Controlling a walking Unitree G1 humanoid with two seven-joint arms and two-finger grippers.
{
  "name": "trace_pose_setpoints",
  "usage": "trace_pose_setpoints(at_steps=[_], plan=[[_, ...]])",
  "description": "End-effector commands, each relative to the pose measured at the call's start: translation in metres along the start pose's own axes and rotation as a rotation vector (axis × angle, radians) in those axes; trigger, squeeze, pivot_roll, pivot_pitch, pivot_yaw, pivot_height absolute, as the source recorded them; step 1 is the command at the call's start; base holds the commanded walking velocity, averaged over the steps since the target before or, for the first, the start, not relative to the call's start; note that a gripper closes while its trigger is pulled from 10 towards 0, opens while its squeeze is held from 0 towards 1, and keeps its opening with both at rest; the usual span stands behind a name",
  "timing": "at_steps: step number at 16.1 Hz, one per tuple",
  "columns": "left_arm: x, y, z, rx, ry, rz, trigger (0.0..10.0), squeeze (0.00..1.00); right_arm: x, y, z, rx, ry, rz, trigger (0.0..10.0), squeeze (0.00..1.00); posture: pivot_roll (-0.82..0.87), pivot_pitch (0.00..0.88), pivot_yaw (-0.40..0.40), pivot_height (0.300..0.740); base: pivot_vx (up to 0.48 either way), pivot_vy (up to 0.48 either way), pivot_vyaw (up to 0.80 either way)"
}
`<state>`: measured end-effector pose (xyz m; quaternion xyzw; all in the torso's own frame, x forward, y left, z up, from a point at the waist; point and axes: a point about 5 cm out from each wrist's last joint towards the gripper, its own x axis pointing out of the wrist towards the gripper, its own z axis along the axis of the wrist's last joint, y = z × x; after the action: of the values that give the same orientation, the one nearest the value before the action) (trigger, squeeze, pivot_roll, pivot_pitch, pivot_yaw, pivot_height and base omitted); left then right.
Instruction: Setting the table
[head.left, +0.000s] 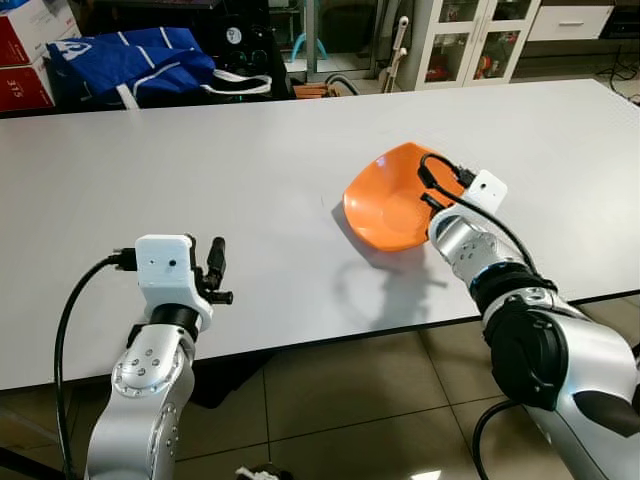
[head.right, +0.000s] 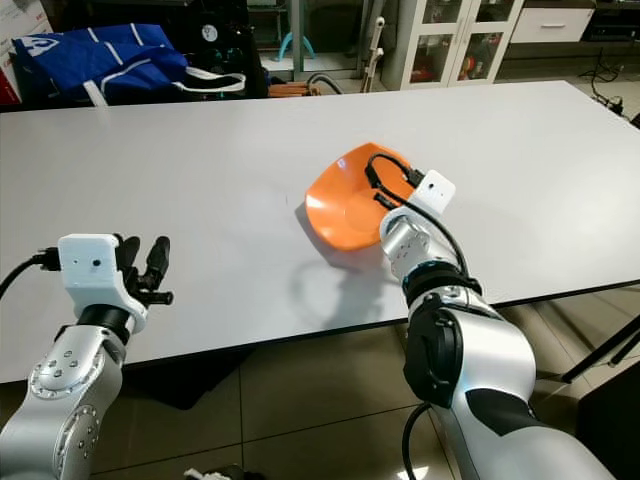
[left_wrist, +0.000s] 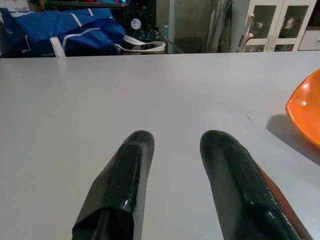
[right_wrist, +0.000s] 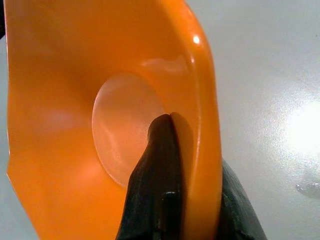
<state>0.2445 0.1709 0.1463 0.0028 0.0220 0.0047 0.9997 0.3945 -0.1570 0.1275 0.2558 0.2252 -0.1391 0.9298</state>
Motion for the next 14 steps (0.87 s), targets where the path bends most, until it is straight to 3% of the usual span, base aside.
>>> trace_pose_setpoints(at_steps=[1,5,6,7,9,10,11,14], plan=[[-0.0023,-0.0012,0.0050,0.002,-0.013,-0.008,10.0,0.00,0.0013,-0.0094,-0.0166,-0.052,0.057,-0.042,10.0,0.00,-0.01,0.017,0.026,0.740,0.000,0.000,0.00],[-0.0023,-0.0005,0.0051,0.007,-0.009,-0.007,10.0,0.00,0.0010,-0.0073,-0.0195,-0.091,0.058,-0.030,10.0,0.04,-0.01,0.017,0.028,0.740,0.000,0.000,0.00],[-0.0023,-0.0007,0.0049,0.007,-0.008,-0.007,10.0,0.00,0.0011,-0.0077,-0.0207,-0.092,0.060,-0.032,10.0,0.47,-0.01,0.017,0.028,0.740,0.000,0.000,0.00],[-0.0024,-0.0007,0.0047,0.006,-0.007,-0.006,10.0,0.00,0.0011,-0.0079,-0.0210,-0.093,0.061,-0.033,10.0,0.58,-0.01,0.017,0.028,0.740,0.000,0.000,0.00],[-0.0025,-0.0005,0.0047,0.006,-0.004,-0.005,10.0,0.00,0.0010,-0.0077,-0.0215,-0.095,0.063,-0.033,10.0,0.58,-0.01,0.018,0.028,0.740,0.000,0.000,0.00],[-0.0025,-0.0004,0.0047,0.006,-0.003,-0.005,10.0,0.00,0.0010,-0.0077,-0.0215,-0.097,0.062,-0.035,10.0,0.95,-0.01,0.018,0.029,0.740,0.000,0.000,0.00],[-0.0024,-0.0005,0.0047,0.006,-0.001,-0.006,10.0,0.00,0.0010,-0.0077,-0.0215,-0.098,0.062,-0.037,10.0,1.00,-0.01,0.018,0.030,0.740,0.000,0.000,0.00],[-0.0023,-0.0014,0.0046,0.005,0.000,-0.008,10.0,0.00,0.0010,-0.0081,-0.0215,-0.105,0.061,-0.041,10.0,1.00,-0.01,0.019,0.030,0.740,0.000,0.000,0.00]])
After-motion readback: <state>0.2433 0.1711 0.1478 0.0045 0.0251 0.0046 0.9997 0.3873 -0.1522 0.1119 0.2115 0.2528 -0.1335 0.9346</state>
